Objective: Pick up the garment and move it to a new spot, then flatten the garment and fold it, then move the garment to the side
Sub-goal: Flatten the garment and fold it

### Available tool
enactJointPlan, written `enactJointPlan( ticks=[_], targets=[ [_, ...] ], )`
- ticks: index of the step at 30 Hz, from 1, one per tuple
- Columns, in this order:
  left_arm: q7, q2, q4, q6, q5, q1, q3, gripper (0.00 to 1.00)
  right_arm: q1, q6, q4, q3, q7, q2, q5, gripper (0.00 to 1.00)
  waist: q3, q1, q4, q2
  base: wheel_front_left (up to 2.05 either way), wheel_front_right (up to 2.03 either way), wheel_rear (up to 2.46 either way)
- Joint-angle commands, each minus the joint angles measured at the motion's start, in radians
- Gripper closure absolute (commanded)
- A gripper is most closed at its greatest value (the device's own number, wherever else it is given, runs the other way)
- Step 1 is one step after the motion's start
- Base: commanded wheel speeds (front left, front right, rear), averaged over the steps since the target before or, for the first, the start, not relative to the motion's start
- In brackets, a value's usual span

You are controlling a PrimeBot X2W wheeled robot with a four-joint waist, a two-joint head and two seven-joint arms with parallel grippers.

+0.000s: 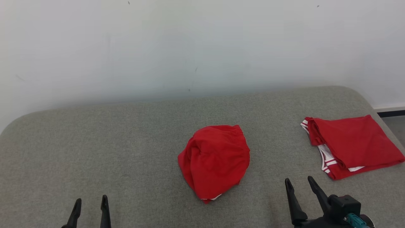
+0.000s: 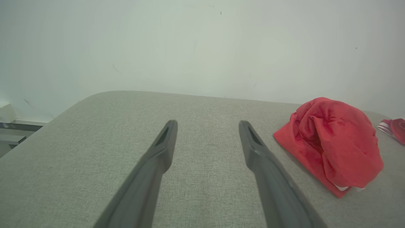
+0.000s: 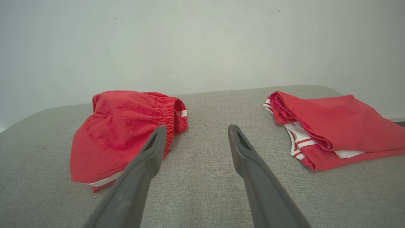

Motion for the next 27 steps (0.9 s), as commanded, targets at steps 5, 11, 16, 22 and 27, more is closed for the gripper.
enactJointPlan(
  ticks=[5,11,16,22,27],
  targets=[
    [-0.004,-0.004,-0.001,-0.005,-0.001,0.013,0.005,0.00,0.016,-0.003,-0.002,0.000,-0.003,0.000,0.007,0.00,-0.001,0.0001,0.003,0.0000,0.00,0.00,0.00],
    [-0.004,-0.001,0.000,-0.001,0.005,0.011,0.005,0.00,0.014,-0.003,0.002,-0.001,-0.007,0.000,0.011,0.00,0.000,0.0001,0.009,0.0000,0.00,0.00,0.00],
    [-0.003,0.000,-0.003,0.000,0.006,0.014,-0.001,0.00,0.012,-0.003,0.001,0.006,-0.009,0.000,0.013,0.00,0.005,0.0001,0.012,0.0000,0.00,0.00,0.00],
    [0.022,0.008,0.002,-0.013,0.012,-0.022,-0.024,0.00,-0.004,-0.003,0.002,0.019,-0.011,0.000,0.017,0.00,0.022,0.0001,-0.004,0.0000,0.00,0.00,0.00],
    [0.115,0.016,0.020,-0.056,-0.005,-0.116,-0.065,0.00,-0.014,-0.003,0.003,0.024,-0.011,0.000,0.016,0.00,0.043,0.0001,-0.037,0.0000,0.00,0.00,0.00]
  ],
)
